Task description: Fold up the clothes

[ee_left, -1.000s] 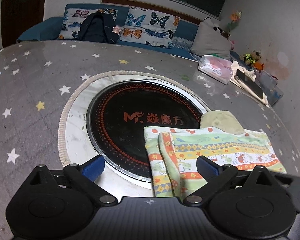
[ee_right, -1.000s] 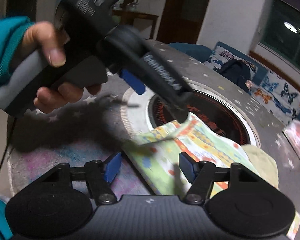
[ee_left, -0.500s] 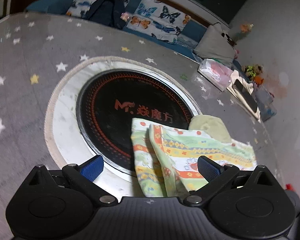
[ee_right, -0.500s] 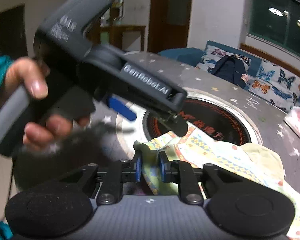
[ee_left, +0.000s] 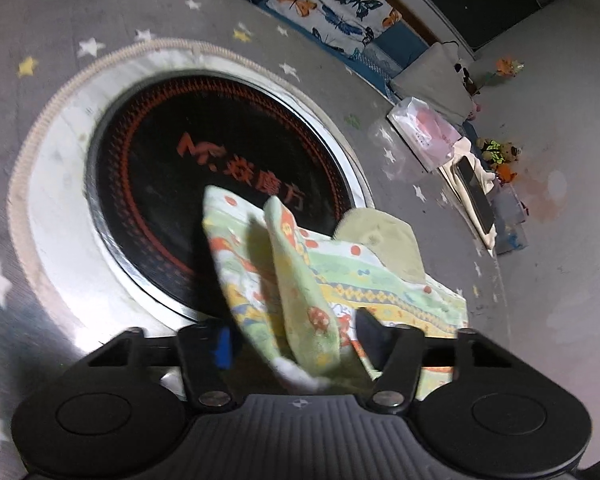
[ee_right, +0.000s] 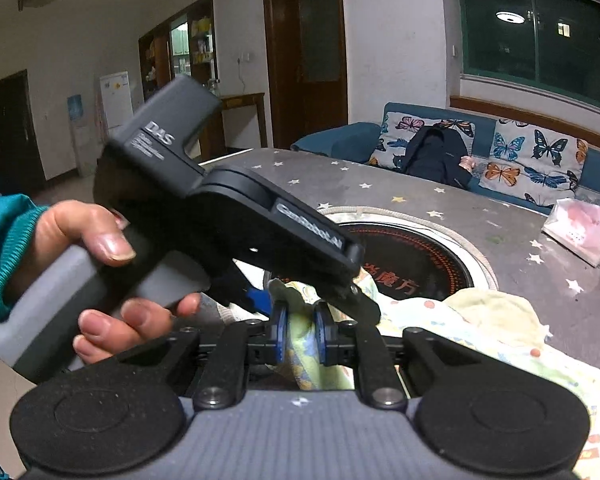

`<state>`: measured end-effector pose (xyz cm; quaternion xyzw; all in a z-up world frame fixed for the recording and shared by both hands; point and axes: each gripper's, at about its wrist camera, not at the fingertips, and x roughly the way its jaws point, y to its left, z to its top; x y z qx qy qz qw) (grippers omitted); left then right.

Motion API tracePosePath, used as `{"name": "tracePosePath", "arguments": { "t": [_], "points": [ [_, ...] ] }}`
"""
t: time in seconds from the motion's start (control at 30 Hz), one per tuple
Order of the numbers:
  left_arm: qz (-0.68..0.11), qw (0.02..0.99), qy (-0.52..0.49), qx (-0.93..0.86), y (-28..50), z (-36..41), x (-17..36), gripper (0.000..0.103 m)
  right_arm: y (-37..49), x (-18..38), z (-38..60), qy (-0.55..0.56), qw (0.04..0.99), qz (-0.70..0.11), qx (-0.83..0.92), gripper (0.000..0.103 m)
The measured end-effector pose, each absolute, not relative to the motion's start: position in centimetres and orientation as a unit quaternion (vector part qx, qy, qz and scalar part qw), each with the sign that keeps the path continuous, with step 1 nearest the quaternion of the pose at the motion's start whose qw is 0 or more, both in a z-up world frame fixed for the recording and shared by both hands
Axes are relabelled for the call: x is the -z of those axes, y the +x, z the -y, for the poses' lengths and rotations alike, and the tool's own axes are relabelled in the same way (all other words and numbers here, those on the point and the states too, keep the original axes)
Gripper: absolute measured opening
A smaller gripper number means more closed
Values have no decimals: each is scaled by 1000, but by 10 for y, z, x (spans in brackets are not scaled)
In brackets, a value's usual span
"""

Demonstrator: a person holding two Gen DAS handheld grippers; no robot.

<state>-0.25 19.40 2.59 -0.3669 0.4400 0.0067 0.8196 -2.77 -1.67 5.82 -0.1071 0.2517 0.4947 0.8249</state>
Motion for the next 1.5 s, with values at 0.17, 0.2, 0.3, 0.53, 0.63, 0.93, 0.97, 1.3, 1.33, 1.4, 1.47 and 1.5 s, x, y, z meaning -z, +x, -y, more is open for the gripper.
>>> {"name": "tracePosePath", "arguments": {
  "t": [0.17,0.2,0.3,0.53,0.63,0.93,0.97,1.3,1.33,1.4,1.47,1.5],
  "points": [
    [-441,811,-384,-2,3,-191,-18,24,-28,-55,21,-102,820,-256,-502,13],
    [-442,812,-382,-2,3,-191,-18,21,-28,-54,22,-100,818,-259,-503,14],
    [-442,816,-372,-4,3,-190,-17,17,-26,-52,25,-94,814,-266,-507,19],
    [-439,829,-345,-3,1,-186,-20,16,-4,-52,66,-72,846,-275,-451,40],
    [-434,841,-323,-4,1,-181,-23,16,14,-49,91,-66,868,-282,-404,40],
    [-427,864,-267,-9,2,-168,-31,16,69,-25,149,-30,905,-319,-280,46],
    [-428,865,-264,-10,2,-167,-31,16,71,-22,153,-24,905,-323,-276,46],
    [-428,873,-234,-10,8,-161,-35,16,97,-1,182,28,900,-362,-240,37],
    [-428,874,-229,-11,8,-160,-35,16,97,-1,180,27,899,-364,-242,27],
    [-428,877,-217,-13,8,-157,-36,16,97,-1,177,28,897,-368,-245,16],
    [-425,881,-206,-13,8,-155,-38,16,96,-1,176,28,896,-370,-243,12],
    [-422,884,-200,-13,8,-153,-40,16,95,-3,177,31,896,-368,-244,9]
  ]
}}
